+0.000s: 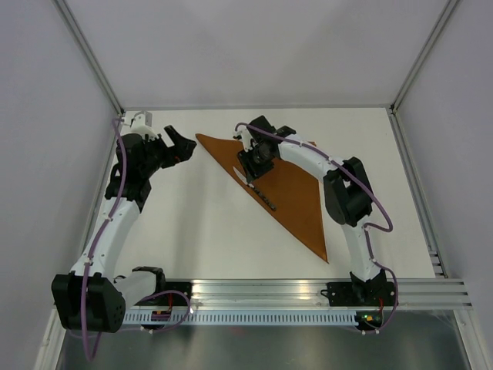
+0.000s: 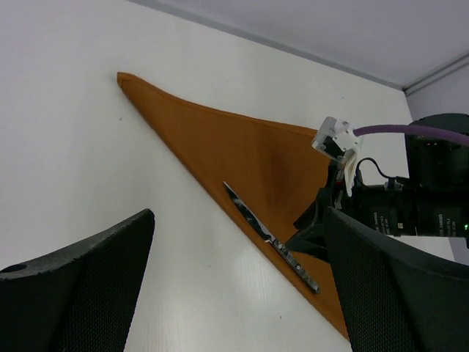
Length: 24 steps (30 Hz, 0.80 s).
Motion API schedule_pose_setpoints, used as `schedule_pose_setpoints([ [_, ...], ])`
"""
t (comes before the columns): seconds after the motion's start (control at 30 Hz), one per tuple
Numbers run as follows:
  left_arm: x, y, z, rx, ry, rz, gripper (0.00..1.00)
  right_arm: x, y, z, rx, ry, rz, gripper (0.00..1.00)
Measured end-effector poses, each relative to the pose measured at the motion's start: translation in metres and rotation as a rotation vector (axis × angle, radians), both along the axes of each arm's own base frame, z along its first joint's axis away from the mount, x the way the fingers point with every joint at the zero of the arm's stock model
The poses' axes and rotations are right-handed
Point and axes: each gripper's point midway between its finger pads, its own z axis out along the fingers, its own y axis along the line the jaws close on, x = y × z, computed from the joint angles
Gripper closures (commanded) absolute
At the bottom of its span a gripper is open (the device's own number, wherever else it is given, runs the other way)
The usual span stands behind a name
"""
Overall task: Fold the napkin, place the utensils inside, and roll it up
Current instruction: Place the utensil onto the napkin
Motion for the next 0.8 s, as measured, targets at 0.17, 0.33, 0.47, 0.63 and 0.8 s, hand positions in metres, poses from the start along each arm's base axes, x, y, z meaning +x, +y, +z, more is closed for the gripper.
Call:
schedule_pose_setpoints([
  [0.17, -0.004, -0.029, 0.005, 0.026, -0.081, -0.112, 0.00, 0.018, -0.012, 0.042, 0.060, -0.080, -0.040, 0.48],
  [0.33, -0.032, -0.108, 0.000, 0.146, -0.169, -0.320, 0.00, 0.070, -0.082, 0.092, 0.142, -0.185, -0.209, 0.47],
  [0.47, -0.063, -0.154, -0.013, 0.224, -0.241, -0.459, 0.02, 0.106, -0.175, 0.115, 0.170, -0.252, -0.403, 0.47],
  [0.63, -0.100, -0.196, -0.045, 0.331, -0.285, -0.583, 0.05, 0.114, -0.258, 0.107, 0.160, -0.245, -0.566, 0.47],
  [0.8, -0.146, -0.256, -0.093, 0.486, -0.301, -0.758, 0.08, 0.103, -0.285, 0.085, 0.161, -0.185, -0.621, 0.47],
])
